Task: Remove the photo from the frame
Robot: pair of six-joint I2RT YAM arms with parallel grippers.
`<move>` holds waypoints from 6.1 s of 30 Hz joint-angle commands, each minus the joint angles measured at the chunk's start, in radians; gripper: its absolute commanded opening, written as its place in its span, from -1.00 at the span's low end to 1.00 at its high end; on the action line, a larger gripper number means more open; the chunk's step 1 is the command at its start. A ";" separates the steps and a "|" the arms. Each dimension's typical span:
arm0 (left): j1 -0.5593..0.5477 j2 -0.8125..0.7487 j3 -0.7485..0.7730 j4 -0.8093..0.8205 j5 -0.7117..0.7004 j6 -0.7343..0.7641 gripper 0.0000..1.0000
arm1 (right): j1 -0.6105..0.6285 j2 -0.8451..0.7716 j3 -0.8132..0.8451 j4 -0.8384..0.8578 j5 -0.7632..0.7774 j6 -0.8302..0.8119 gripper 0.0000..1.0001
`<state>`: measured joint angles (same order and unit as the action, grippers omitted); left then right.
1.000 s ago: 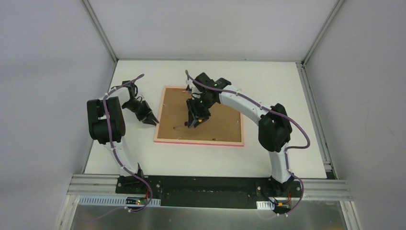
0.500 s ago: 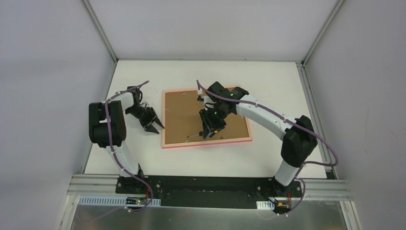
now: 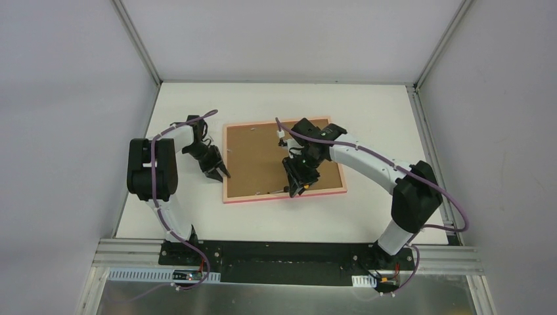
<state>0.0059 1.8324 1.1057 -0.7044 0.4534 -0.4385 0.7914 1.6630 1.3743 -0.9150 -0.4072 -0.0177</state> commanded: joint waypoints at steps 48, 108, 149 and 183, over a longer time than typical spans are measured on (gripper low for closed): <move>-0.002 -0.023 -0.068 0.006 0.009 -0.003 -0.61 | 0.054 0.175 0.297 0.055 0.021 -0.069 -1.00; -0.018 -0.676 -0.286 -0.100 -0.119 -0.295 0.49 | 0.380 -0.178 -0.192 0.495 0.442 0.580 -1.00; 0.063 -0.200 -0.242 0.074 -0.094 -0.246 -0.85 | 0.474 0.116 -0.017 0.532 0.470 0.529 -1.00; 0.062 -0.221 -0.305 0.068 -0.093 -0.217 -1.00 | 0.417 0.216 0.146 0.421 0.642 0.534 -1.00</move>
<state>0.0738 1.5902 0.8478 -0.5915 0.3923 -0.6823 1.2510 1.8378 1.4620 -0.4885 0.1371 0.5213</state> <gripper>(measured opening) 0.180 0.358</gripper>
